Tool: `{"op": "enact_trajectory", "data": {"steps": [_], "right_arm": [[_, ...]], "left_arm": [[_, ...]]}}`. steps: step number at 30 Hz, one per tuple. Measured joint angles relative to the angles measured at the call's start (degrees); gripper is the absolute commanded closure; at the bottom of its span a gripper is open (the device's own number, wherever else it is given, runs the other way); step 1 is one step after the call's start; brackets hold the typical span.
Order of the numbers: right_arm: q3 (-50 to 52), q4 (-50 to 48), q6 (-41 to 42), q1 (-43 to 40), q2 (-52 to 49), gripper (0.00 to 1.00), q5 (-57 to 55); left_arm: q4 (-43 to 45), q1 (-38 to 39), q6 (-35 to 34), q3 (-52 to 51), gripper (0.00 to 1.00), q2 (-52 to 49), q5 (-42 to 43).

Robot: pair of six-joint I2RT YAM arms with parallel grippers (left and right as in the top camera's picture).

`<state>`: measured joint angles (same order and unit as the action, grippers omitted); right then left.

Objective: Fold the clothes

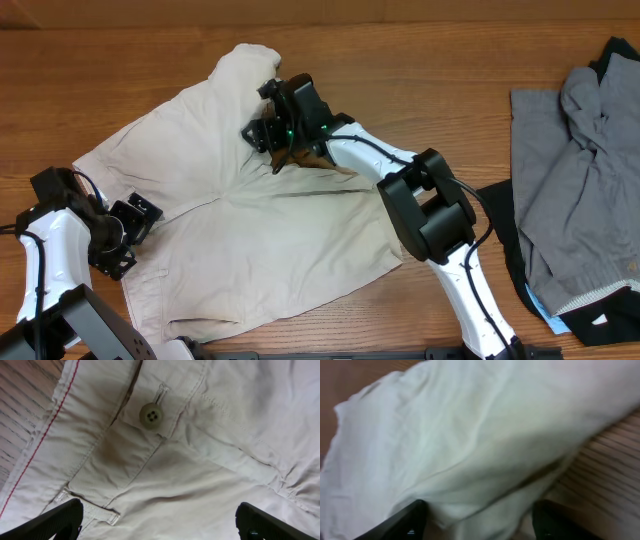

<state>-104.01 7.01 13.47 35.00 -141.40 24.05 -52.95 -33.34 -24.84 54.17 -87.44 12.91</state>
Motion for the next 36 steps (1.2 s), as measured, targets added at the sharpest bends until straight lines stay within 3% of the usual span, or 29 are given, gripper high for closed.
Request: {"op": "enact_trajectory", "data": {"steps": [1, 3, 9, 16, 22, 23, 25, 26, 27, 28, 33, 36], "right_arm": [[0.00, -0.72, 0.11, 0.02, -0.20, 0.80, 1.09], [0.00, -0.94, 0.74, 0.13, -0.26, 0.96, 1.86], [0.00, 5.55, 2.97, -1.01, -0.22, 0.96, -3.06], [0.02, 17.42, 2.99, -8.57, 7.69, 0.96, -12.17], [0.04, 23.80, 3.06, -10.16, 13.27, 0.96, -24.44], [0.04, 24.72, 3.28, -10.01, 13.84, 0.96, -26.67], [0.04, 25.51, 3.34, -9.46, 14.58, 0.84, -30.77], [0.04, 25.51, 2.25, -9.33, 14.82, 0.66, -31.76], [0.04, 25.40, 1.38, -9.35, 14.88, 0.55, -31.95], [0.04, 25.55, -0.28, -9.46, 14.91, 0.52, -32.00], [0.04, 29.16, -1.60, -9.70, 14.91, 0.51, -35.89], [0.07, 32.04, 2.86, -11.02, 14.91, 0.59, -37.94]], "left_arm": [[-0.02, 0.00, 0.00, 0.00, 0.00, -0.02, 0.02], [0.00, 0.00, 0.00, 0.00, 0.00, -0.02, 0.04], [0.00, 0.00, 0.00, 0.00, 0.00, 0.00, 0.04], [0.44, 0.00, 0.00, 0.00, 0.00, 0.00, 0.17], [0.42, 0.00, 0.00, 0.00, 0.00, -0.02, 0.20], [0.44, 0.00, 0.00, 0.00, 0.00, -0.02, 0.20], [0.44, 0.00, 0.00, 0.00, 0.00, 0.00, 0.20], [0.44, 0.00, 0.00, 0.00, 0.00, 0.00, 0.20], [0.44, 0.00, 0.00, 0.00, 0.00, 0.00, 0.20], [0.44, 0.00, 0.00, 0.00, 0.00, -0.02, 0.20], [0.44, 0.00, 0.00, 0.00, 0.00, -0.02, 0.20], [0.44, 0.00, 0.00, 0.00, 0.00, 0.00, 0.20]]}}
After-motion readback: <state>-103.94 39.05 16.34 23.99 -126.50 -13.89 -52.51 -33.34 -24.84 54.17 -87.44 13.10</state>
